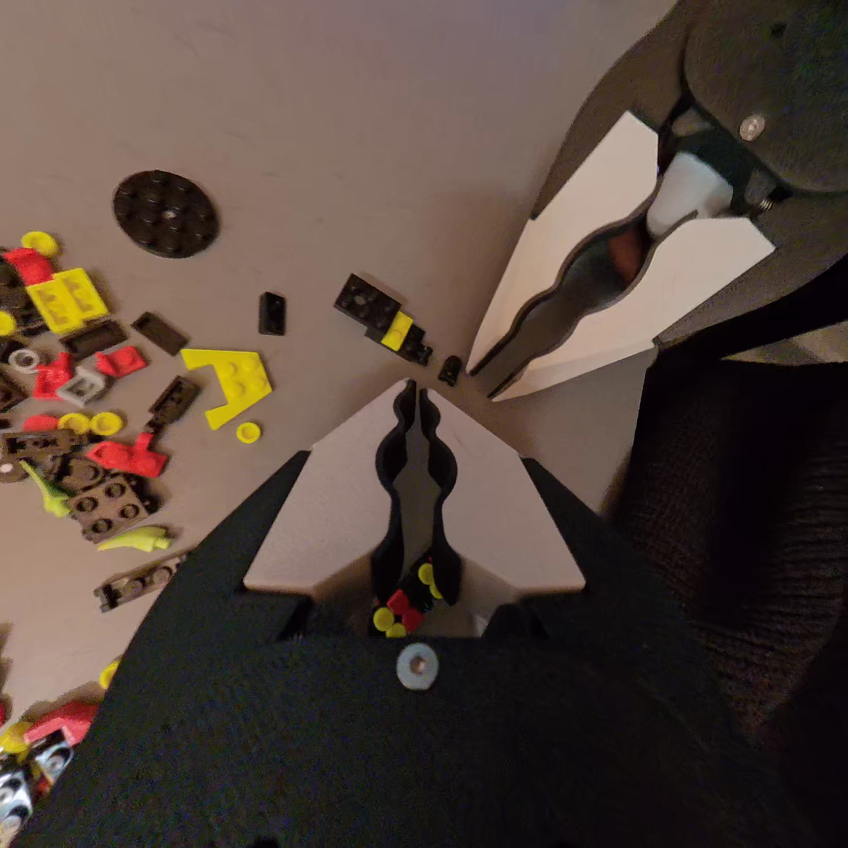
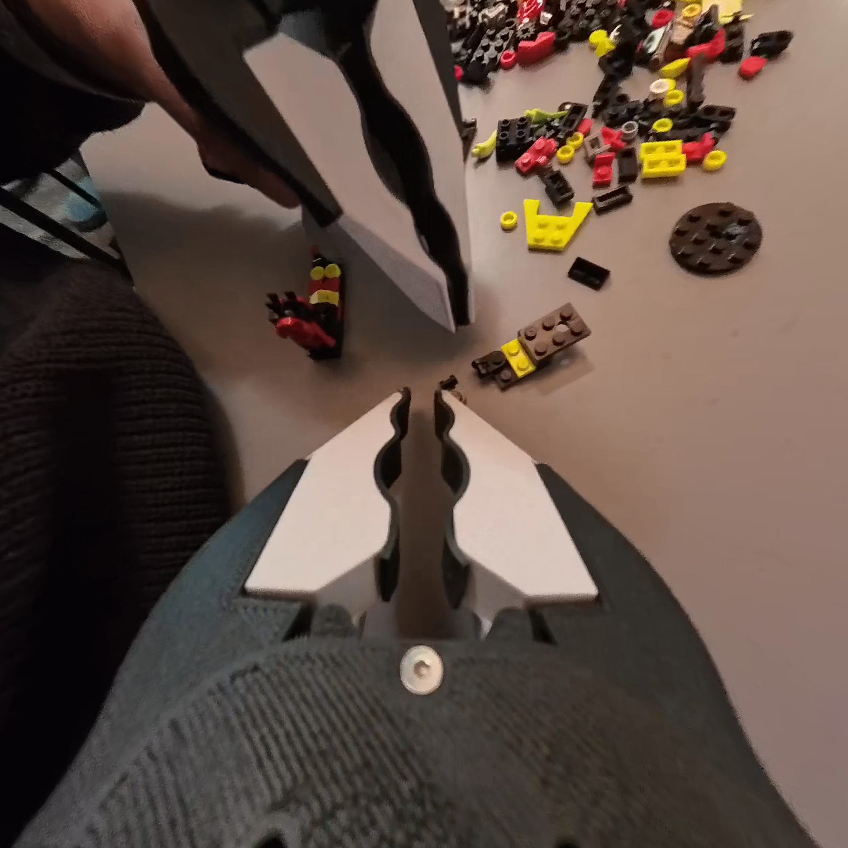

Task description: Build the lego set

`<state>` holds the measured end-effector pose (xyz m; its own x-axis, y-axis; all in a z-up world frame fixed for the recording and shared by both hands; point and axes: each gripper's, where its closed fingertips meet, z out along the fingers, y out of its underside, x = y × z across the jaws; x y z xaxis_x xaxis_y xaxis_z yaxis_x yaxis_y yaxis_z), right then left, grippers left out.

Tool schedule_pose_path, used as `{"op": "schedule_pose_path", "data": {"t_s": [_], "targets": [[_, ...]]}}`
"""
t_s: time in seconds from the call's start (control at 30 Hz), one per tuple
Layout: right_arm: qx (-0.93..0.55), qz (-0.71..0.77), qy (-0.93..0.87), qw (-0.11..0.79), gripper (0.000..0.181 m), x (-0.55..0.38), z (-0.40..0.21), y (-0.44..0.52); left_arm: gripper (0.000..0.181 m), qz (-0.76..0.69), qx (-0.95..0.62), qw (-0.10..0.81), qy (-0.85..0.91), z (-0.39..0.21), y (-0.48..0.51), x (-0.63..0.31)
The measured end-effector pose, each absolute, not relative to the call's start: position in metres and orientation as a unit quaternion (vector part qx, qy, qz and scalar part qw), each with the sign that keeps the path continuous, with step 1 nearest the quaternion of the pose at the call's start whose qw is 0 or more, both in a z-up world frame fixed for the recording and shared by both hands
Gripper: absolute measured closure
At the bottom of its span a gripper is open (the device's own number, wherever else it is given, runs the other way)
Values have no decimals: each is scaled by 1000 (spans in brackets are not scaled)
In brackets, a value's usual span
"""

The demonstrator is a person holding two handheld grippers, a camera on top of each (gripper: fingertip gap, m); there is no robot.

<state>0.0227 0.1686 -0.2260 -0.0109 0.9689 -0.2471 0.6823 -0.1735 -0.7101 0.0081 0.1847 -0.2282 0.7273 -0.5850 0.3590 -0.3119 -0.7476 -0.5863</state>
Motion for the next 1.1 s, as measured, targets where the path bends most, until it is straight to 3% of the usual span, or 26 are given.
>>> {"op": "schedule_pose_path", "data": {"t_s": [0.03,0.63,1.1], "targets": [[-676,367,-608,194,171,22,-226,168,181,-269,-895,248,256,-230,183,10],[-690,334,-607,211,161,26,-232,182,181,-326,-889,205,249,-232,175,32],[-697,326,-599,221,166,28,-230,189,179,-330,-889,204,243,-234,178,37]]}}
